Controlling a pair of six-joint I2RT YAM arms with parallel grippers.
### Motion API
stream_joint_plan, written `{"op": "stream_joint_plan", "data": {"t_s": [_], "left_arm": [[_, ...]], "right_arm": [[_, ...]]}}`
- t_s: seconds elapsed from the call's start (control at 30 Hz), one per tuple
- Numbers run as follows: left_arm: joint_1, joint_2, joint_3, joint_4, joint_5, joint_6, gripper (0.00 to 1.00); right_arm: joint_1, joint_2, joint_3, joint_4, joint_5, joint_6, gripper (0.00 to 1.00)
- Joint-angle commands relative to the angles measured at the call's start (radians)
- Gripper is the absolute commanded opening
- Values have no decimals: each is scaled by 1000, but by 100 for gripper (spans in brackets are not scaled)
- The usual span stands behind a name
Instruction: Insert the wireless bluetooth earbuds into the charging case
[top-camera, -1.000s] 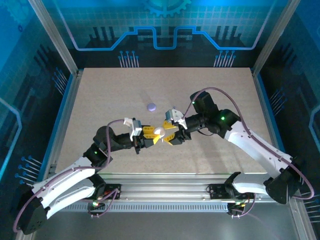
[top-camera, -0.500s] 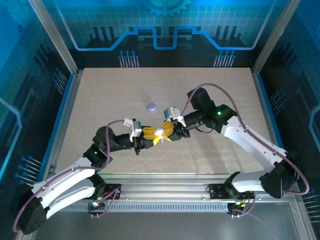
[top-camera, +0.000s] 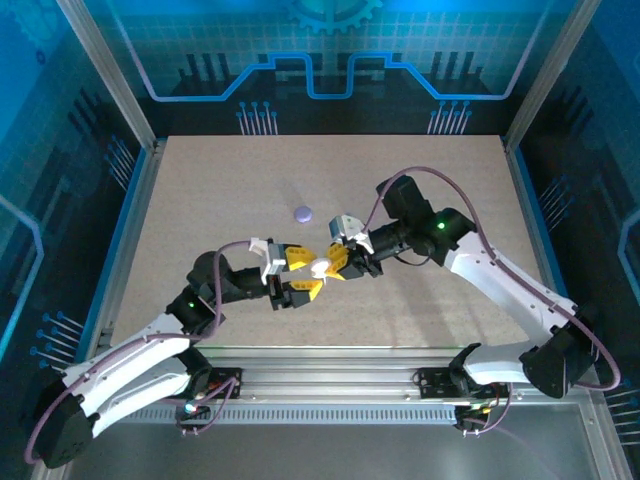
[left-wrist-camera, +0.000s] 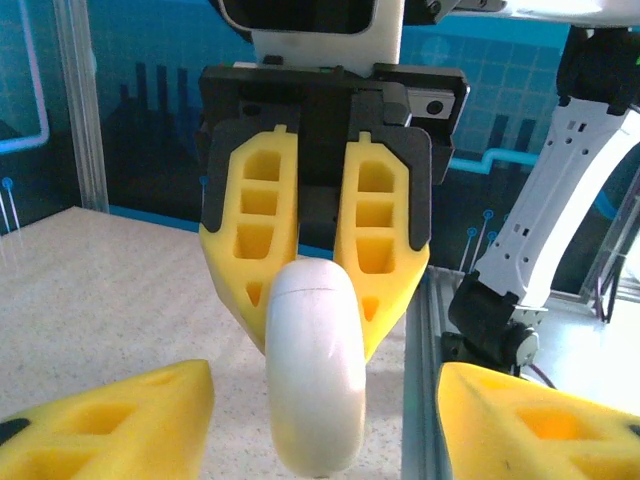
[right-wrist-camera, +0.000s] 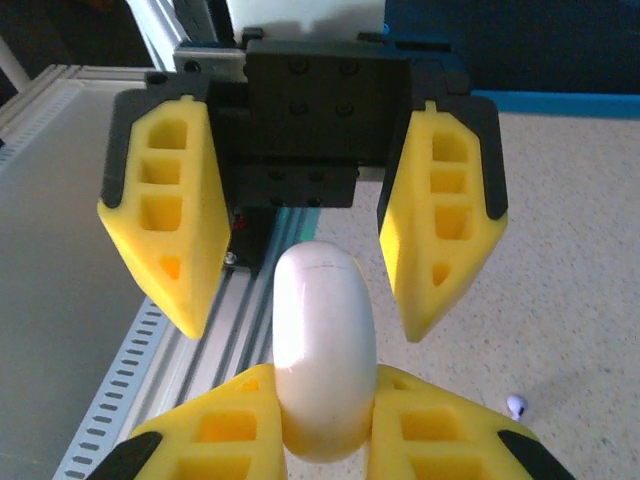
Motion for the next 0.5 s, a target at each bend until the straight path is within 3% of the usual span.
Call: {"op": "stream_joint_plan", "data": {"t_s": [0.0,0.2,0.47], "left_arm": [[-6,-9,70,-163,6,114,64],[-6,-6,152,-448,2,321,61],[-25,21,190,-560,42,431,58]], "right_arm": [[15,-56,20,-77,134,-32,15],[85,-93,25,-184,348,-102,15],[187,-97,24,-194,511,-156,13]]}}
